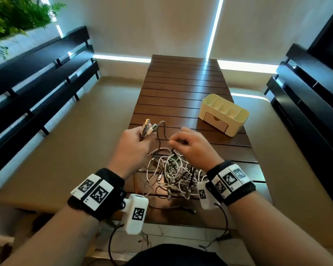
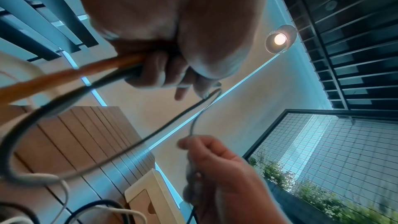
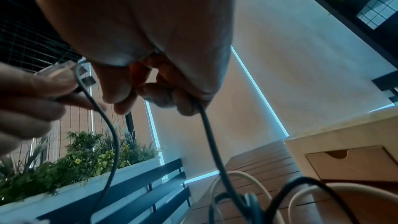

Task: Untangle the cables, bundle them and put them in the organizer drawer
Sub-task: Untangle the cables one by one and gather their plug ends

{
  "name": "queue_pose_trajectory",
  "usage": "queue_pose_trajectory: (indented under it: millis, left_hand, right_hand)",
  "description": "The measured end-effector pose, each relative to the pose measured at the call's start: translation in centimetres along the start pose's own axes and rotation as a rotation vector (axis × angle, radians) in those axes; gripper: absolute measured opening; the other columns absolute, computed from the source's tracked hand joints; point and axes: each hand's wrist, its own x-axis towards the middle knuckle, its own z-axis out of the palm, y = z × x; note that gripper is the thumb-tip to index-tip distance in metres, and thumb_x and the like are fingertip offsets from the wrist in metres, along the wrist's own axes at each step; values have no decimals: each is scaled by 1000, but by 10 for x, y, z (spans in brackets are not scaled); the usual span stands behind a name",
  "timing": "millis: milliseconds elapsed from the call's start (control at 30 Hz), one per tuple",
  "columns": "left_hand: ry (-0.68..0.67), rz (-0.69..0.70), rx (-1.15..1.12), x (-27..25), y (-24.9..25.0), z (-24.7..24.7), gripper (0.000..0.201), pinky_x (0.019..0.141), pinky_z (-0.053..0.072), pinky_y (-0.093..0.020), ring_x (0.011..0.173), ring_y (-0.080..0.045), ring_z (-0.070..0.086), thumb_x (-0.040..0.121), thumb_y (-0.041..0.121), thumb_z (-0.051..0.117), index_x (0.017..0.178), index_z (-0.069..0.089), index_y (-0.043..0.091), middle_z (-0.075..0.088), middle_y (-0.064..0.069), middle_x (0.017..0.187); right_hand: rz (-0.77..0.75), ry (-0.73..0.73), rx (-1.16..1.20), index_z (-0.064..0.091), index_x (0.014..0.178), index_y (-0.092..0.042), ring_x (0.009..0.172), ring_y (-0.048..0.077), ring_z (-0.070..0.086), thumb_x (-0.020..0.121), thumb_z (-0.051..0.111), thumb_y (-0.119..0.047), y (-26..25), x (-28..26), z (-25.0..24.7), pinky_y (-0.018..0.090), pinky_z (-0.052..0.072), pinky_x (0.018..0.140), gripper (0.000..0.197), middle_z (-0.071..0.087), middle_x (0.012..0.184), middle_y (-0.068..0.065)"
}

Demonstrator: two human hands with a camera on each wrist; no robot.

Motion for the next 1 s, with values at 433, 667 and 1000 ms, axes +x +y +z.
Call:
queue_pose_trajectory:
  millis: [433, 667, 1000]
  left_hand:
    - [-298, 5, 97, 12, -8, 23, 32, 58, 37, -33, 54, -9, 41, 98, 31, 60, 68, 56, 23, 50, 10, 58]
    - [-306, -46, -6, 6, -9, 11, 27, 51, 33, -27, 43, -4, 39, 99, 32, 58, 77, 63, 16, 48, 14, 47]
    - [-185, -231, 5, 1, -18, -19, 30, 51, 31, -28, 45, -9, 38, 100, 30, 57, 82, 66, 8, 46, 12, 47]
  right_hand:
    - [-1, 48, 49, 76, 87, -12, 70, 4, 52, 88, 74, -14, -9, -5, -13, 24, 45, 67, 3, 57, 79, -7]
    - [126, 88, 156, 68, 89, -19, 61, 2, 51, 96, 64, -23, 0, -19, -10, 17, 44, 60, 9, 61, 75, -7]
    - [266, 180, 279, 64, 86, -25, 60, 6, 48, 101, 55, -29, 11, -19, -10, 29, 46, 63, 18, 58, 67, -13]
